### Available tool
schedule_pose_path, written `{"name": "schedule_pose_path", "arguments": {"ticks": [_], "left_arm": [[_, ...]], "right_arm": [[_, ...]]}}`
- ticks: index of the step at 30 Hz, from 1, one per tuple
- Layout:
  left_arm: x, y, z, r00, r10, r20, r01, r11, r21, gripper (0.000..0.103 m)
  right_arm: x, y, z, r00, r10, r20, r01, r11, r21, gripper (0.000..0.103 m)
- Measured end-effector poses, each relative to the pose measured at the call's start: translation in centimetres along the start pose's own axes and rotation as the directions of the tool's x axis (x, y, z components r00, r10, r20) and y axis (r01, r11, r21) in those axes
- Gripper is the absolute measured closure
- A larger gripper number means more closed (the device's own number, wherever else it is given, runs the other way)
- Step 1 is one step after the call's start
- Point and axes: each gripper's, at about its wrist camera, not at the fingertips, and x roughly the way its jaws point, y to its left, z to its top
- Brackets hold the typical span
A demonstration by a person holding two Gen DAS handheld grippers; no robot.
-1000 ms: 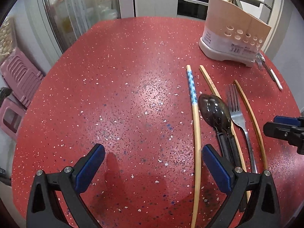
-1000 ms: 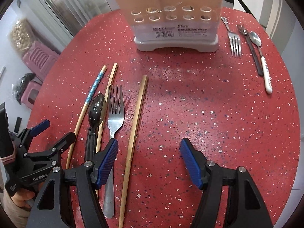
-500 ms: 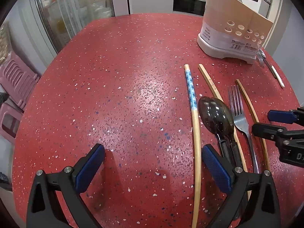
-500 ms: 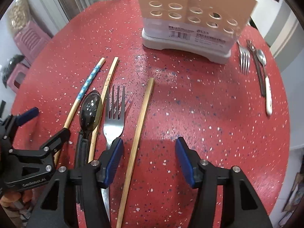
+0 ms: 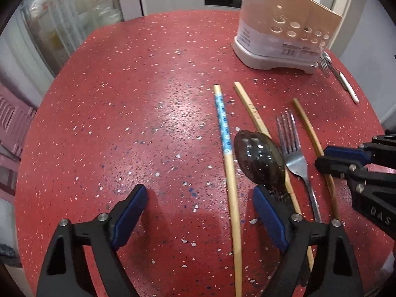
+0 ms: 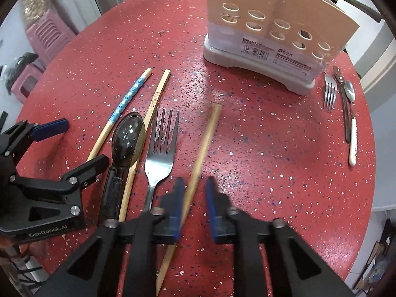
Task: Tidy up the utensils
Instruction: 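Close the right gripper on a plain wooden chopstick while the left grips a blue-patterned chopstick, then lift both chopsticks and carry them over the beige holder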
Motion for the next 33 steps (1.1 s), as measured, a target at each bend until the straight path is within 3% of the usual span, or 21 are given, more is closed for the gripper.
{"name": "schedule_pose_path", "arguments": {"ticks": [6, 14, 15, 17, 18, 19, 25, 33], "left_arm": [[-0.1, -1.1, 1.0, 0.998, -0.020, -0.054, 0.024, 0.998, 0.067, 0.015], [0.2, -1.8, 2.5, 0.990, -0.031, -0.135, 0.045, 0.994, 0.102, 0.019], [0.1, -1.9, 2.5, 0.990, -0.040, -0.138, 0.055, 0.993, 0.105, 0.024], [-0.2, -2.5, 2.7, 0.990, -0.047, -0.132, 0.064, 0.990, 0.123, 0.046], [-0.2, -2.6, 2.6, 0.990, -0.048, -0.131, 0.065, 0.990, 0.127, 0.065], [-0.2, -2.8, 2.6, 0.990, -0.048, -0.132, 0.065, 0.990, 0.126, 0.070], [-0.9, -2.7, 1.4, 0.996, -0.056, -0.070, 0.061, 0.995, 0.072, 0.071], [-4.2, -0.9, -1.0, 0.990, -0.090, 0.104, 0.096, 0.994, -0.059, 0.071]], "right_arm": [[0.0, -1.8, -0.8, 0.999, 0.047, 0.012, -0.047, 0.999, 0.015, 0.097], [-0.6, -3.8, -1.8, 0.990, 0.137, 0.036, -0.139, 0.988, 0.059, 0.097], [-0.7, -4.0, -1.9, 0.988, 0.148, 0.042, -0.150, 0.987, 0.062, 0.097], [-0.8, -4.7, -1.9, 0.983, 0.174, 0.057, -0.178, 0.982, 0.070, 0.097], [-0.9, -4.8, -2.0, 0.982, 0.178, 0.062, -0.183, 0.981, 0.072, 0.097], [-1.1, -5.0, -2.0, 0.980, 0.186, 0.069, -0.191, 0.979, 0.074, 0.097], [-2.6, -7.0, -3.0, 0.968, 0.225, 0.112, -0.235, 0.968, 0.089, 0.097], [-5.5, -10.4, -4.7, 0.938, 0.287, 0.193, -0.309, 0.946, 0.095, 0.097]]}}
